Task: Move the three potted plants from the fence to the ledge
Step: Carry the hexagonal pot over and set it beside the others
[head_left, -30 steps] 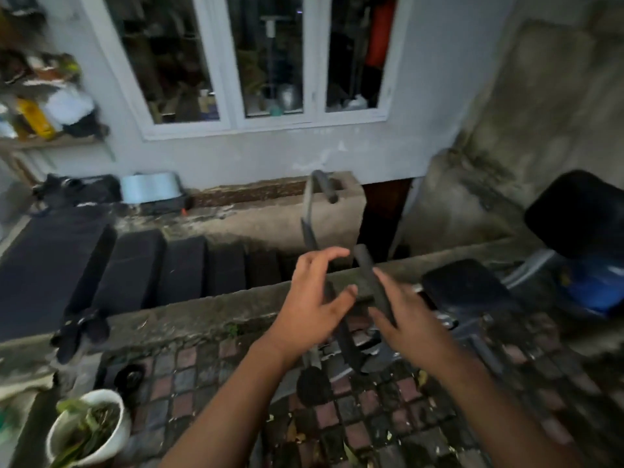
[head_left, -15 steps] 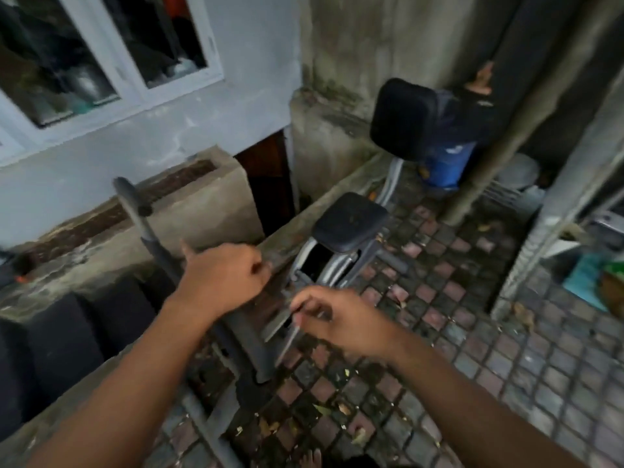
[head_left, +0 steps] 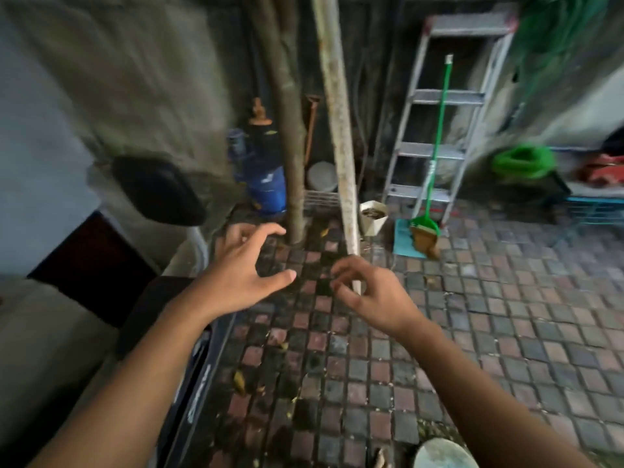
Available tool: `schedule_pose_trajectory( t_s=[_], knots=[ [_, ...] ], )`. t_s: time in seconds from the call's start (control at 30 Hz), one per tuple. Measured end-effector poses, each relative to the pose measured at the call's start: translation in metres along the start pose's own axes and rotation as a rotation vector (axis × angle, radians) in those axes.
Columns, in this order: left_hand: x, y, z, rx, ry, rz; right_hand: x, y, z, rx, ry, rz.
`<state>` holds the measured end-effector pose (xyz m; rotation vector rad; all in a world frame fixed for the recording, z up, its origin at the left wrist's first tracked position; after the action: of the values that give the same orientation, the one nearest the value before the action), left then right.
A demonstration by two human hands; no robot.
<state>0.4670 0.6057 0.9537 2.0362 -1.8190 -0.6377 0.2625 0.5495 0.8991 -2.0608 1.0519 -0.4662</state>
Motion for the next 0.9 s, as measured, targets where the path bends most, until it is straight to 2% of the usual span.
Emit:
schedule_pose_trajectory(
  t_s=[0.17,0.37,0.57,0.9],
  knots=[
    [0.106,0.099,0.048,-0.126,0.038,0.159,0.027,0.086,-0.123,-0.095,0.088,0.132],
    [0.225,0.157,0.091,-0.311,0.042,0.256,0.076,0.176,-0.23,-0.157,0.187,0.25],
    [0.348,0.169,0.128,-0.437,0.044,0.245,0.143,0.257,-0.285,-0.246,0.205,0.33],
    [0.559,0.2,0.195,-0.393,-0.016,0.177,0.265,0.397,-0.375,-0.132,0.135,0.397]
  ],
)
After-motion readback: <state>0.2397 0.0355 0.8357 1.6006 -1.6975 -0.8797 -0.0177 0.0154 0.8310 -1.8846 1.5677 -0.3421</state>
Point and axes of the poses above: each hand's wrist, its own x-axis towards the middle knuckle, its own z-axis out of the palm, y = z × x, the point moved 9 cm from there along x, towards the middle knuckle, and after that the axes turned 5 degrees about -y, right-handed, at the moved point
